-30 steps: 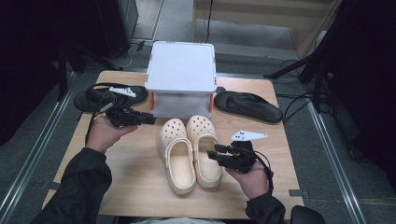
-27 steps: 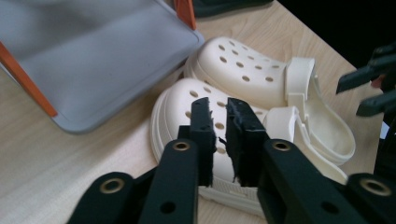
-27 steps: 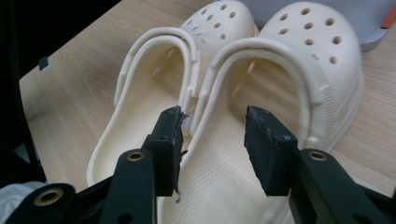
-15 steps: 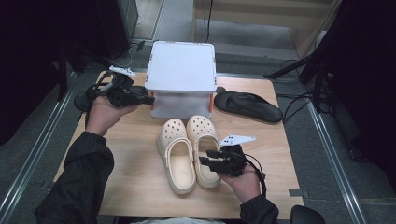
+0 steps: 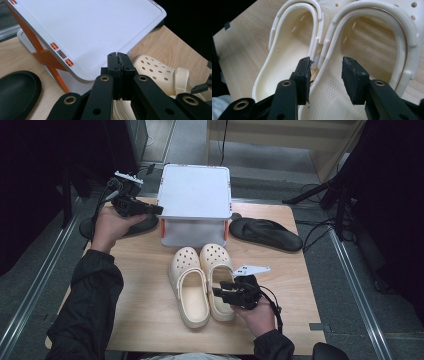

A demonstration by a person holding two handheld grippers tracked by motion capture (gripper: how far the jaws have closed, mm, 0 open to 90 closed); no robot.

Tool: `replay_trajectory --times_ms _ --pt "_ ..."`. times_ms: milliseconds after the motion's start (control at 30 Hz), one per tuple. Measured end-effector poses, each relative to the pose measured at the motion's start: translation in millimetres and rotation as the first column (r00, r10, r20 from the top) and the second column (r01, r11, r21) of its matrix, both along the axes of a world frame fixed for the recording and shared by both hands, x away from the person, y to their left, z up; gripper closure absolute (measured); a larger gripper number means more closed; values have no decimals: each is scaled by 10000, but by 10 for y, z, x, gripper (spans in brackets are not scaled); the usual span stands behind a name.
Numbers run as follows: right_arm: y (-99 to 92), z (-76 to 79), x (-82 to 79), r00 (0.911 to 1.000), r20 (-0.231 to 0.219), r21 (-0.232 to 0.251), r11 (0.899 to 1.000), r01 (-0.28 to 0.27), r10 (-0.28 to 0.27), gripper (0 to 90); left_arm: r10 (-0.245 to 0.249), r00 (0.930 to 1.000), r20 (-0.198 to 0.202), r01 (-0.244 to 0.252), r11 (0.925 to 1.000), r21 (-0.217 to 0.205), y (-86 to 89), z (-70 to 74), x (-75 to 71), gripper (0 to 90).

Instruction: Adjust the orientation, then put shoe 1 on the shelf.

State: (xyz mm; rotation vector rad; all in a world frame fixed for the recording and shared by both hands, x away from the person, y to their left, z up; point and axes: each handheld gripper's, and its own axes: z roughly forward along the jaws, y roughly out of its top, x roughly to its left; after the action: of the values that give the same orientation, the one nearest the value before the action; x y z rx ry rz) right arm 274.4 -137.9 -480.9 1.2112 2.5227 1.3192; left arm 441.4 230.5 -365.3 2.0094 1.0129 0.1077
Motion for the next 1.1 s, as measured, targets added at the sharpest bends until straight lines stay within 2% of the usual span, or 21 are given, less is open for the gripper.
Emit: replay_trajectory --times_ms 167,400,467,500,667,767,833,1100 --pt "64 8 -19 9999 156 -118 9999 70 -68 608 15 10000 23 -15 10000 72 -21 -5 97 898" --pt "117 -6 -41 9998 154 -136 9998 162 -160 606 97 9998 -194 -95 9999 141 -19 -94 196 897" --pt "132 -10 -42 9995 223 -175 9996 208 -204 606 220 9996 -149 -215 9992 339 -31 -133 225 898" --pt "139 -12 -43 9994 251 -213 9995 227 -221 605 188 9997 -150 -184 9996 221 -29 -142 239 898" --pt "208 -43 -51 9990 323 -407 9987 322 -309 577 215 9998 -53 -215 9997 149 -17 -156 266 899" --pt "258 -60 -53 9985 375 -507 9979 415 -396 554 204 9997 -143 -204 9998 -23 -2 -166 279 900" --pt "282 -65 -50 9983 381 -550 9974 466 -445 543 193 9997 -151 -193 9998 15 7 -163 273 900" --pt "349 -82 6 9964 301 -447 9957 811 -798 506 171 9997 -194 -171 9999 22 47 -160 258 900"
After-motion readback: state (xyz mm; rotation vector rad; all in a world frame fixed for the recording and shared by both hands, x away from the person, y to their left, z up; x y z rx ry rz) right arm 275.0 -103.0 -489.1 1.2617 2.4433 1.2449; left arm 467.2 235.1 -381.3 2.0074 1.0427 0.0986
